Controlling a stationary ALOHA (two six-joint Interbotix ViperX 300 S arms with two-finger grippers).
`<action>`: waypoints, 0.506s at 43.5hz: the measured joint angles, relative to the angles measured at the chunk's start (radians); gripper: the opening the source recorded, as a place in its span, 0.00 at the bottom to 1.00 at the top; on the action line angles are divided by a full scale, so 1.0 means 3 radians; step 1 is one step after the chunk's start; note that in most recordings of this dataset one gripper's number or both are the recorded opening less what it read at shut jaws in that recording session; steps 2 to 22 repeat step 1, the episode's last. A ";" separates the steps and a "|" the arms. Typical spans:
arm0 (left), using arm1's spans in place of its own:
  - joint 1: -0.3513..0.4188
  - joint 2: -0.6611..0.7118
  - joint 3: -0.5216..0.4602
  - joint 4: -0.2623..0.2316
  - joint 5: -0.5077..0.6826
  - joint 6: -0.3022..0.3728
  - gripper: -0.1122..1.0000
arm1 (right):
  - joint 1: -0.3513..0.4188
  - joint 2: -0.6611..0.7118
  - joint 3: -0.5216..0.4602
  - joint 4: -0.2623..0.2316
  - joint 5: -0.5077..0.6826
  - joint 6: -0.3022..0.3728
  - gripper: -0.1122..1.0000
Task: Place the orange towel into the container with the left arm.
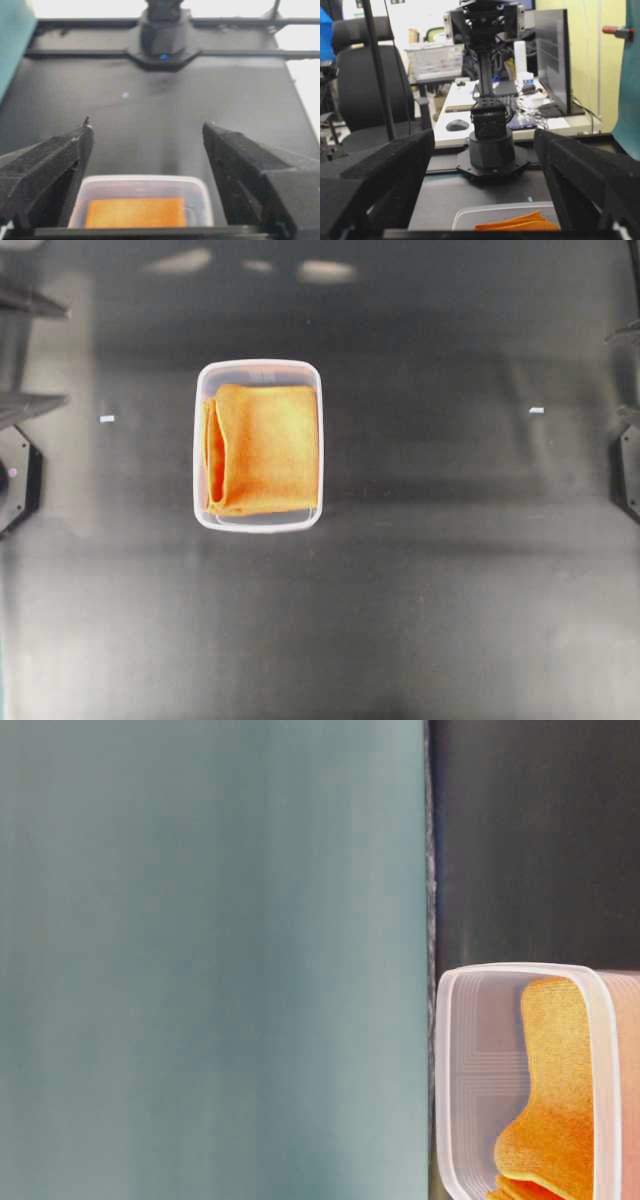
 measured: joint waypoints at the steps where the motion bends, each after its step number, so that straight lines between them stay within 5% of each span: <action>1: -0.0026 -0.0005 0.0010 0.0000 -0.0005 -0.0010 0.87 | 0.0000 0.0000 0.0000 0.0000 -0.0005 0.0000 0.80; 22: -0.0026 -0.0005 0.0010 0.0000 -0.0005 -0.0010 0.87 | 0.0000 0.0000 0.0000 0.0000 -0.0005 0.0000 0.80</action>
